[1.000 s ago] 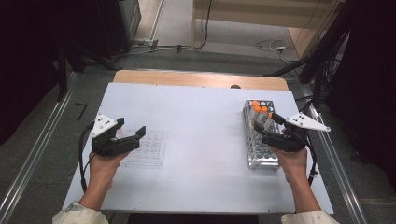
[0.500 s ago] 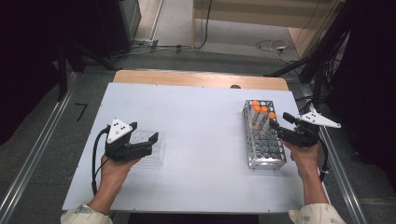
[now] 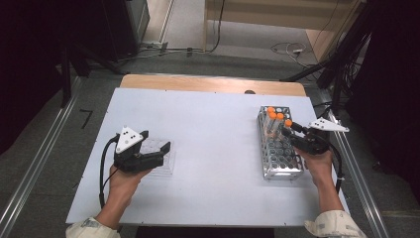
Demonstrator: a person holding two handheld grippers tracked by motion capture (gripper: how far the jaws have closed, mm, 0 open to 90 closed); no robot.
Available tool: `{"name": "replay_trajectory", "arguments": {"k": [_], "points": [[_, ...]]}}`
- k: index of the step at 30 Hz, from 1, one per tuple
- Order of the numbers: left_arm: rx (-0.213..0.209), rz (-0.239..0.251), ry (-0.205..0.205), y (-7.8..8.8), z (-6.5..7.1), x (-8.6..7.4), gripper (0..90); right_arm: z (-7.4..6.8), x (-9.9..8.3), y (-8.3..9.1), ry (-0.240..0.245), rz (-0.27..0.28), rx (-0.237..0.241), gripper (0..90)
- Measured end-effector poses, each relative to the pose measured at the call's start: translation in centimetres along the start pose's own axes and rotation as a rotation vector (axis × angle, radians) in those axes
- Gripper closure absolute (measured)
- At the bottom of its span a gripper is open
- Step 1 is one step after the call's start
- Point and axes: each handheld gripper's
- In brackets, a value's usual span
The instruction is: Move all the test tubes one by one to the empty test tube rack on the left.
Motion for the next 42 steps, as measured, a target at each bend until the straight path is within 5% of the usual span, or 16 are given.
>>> {"name": "replay_trajectory", "arguments": {"k": [24, 42], "points": [[-0.006, -0.012, -0.004, -0.2, 0.2, -0.1, 19.0, -0.1, -0.5, -1.0, 0.063, -0.029, 0.009, 71.2], [-0.01, -0.017, -0.008, -0.4, 0.2, -0.2, 17.8, -0.9, 1.2, 1.5, 0.061, 0.086, -0.032, 71.5]]}}
Point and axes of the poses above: each handheld gripper's, and its own axes: y roughly backward along the jaws, x roughly out of its top, z roughly to its right, and after that the axes turned 7 degrees about x, right-handed
